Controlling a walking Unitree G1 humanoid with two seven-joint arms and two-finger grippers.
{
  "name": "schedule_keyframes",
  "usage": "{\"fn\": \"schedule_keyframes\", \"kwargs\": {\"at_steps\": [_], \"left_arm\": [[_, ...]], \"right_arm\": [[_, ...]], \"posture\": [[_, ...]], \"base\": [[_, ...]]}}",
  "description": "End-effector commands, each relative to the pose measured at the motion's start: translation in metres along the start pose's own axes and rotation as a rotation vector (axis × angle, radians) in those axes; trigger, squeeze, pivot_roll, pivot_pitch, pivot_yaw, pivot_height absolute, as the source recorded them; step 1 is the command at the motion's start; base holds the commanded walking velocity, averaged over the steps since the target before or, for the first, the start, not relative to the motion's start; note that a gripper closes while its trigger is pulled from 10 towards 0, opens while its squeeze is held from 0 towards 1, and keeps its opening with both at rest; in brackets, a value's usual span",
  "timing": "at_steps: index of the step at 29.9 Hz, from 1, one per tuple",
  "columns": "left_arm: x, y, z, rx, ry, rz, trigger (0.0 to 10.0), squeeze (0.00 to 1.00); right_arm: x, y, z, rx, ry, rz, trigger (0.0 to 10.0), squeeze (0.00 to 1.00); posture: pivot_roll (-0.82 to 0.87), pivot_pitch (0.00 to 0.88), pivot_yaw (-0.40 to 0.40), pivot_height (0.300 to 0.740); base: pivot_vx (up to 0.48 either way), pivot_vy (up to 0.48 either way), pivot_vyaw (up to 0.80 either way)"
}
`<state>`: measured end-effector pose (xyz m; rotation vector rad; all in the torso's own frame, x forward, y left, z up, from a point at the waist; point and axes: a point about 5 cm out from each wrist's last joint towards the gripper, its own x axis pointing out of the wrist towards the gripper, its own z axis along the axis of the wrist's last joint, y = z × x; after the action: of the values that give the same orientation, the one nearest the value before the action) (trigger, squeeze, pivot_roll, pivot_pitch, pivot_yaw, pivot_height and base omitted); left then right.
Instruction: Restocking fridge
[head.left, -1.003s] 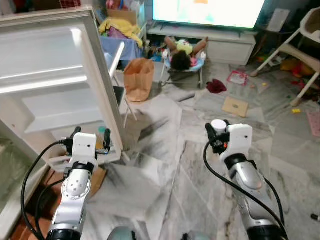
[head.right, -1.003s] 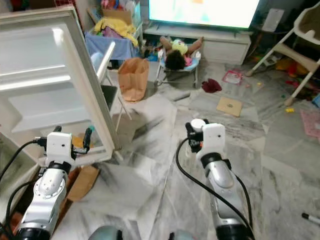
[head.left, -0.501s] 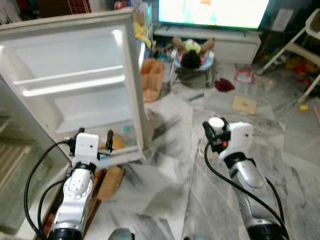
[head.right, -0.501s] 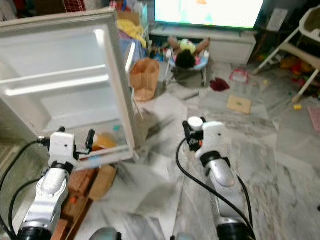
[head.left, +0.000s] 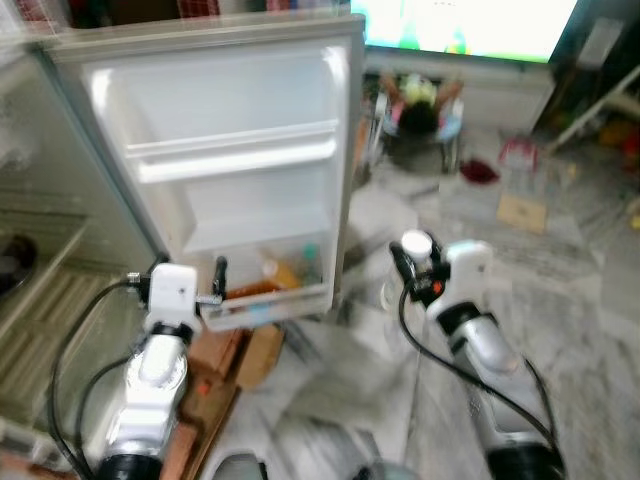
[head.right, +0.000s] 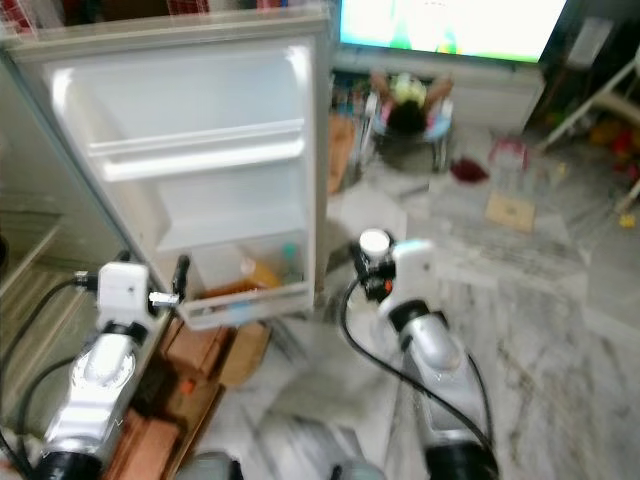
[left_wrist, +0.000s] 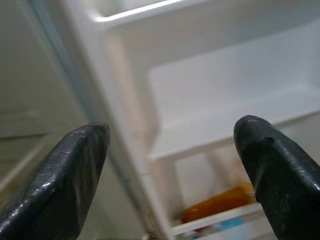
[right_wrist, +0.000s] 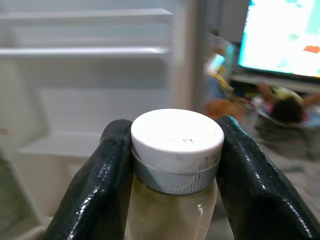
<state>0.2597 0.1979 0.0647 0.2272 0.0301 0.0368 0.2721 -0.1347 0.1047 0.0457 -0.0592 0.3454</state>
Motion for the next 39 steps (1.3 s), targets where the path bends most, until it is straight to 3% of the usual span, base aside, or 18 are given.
{"fn": "schedule_keyframes", "kwargs": {"at_steps": [1, 5, 17, 22, 24, 26, 39], "left_arm": [[0.003, -0.006, 0.003, -0.03, -0.006, -0.028, 10.0, 0.0], [0.004, -0.007, 0.004, -0.034, -0.012, -0.046, 10.0, 0.0], [0.004, -0.013, 0.009, -0.065, -0.028, -0.109, 10.0, 0.0], [0.003, -0.016, 0.01, -0.072, -0.033, -0.119, 10.0, 0.0], [0.001, -0.02, 0.01, -0.08, -0.035, -0.144, 10.0, 0.0], [0.001, -0.021, 0.009, -0.082, -0.035, -0.147, 10.0, 0.0], [0.003, -0.022, 0.011, -0.086, -0.046, -0.155, 10.0, 0.0]], "right_arm": [[0.003, -0.002, 0.019, -0.047, -0.082, 0.014, 10.0, 0.0], [0.005, 0.007, 0.026, -0.082, -0.118, 0.069, 10.0, 0.0], [0.004, 0.004, 0.028, -0.09, -0.129, 0.031, 10.0, 0.0], [0.008, 0.002, 0.045, -0.082, -0.2, -0.006, 10.0, 0.0], [0.016, 0.011, 0.067, -0.139, -0.271, 0.055, 10.0, 0.0], [0.018, 0.016, 0.075, -0.161, -0.297, 0.087, 10.0, 0.0], [0.026, 0.027, 0.098, -0.217, -0.384, 0.128, 10.0, 0.0]], "posture": [[0.01, 0.0, -0.018, 0.74], [0.0, 0.0, -0.015, 0.74], [0.0, 0.0, -0.013, 0.74], [0.0, 0.0, -0.012, 0.74], [-0.01, 0.0, -0.01, 0.74], [-0.01, 0.0, -0.01, 0.74], [-0.01, 0.0, -0.014, 0.74]], "base": [[0.0, 0.0, 0.41], [0.0, 0.0, 0.68], [0.0, 0.0, 0.77], [0.0, 0.0, 0.0], [0.0, 0.0, 0.0], [0.0, 0.0, 0.0], [0.078, 0.0, 0.0]]}}
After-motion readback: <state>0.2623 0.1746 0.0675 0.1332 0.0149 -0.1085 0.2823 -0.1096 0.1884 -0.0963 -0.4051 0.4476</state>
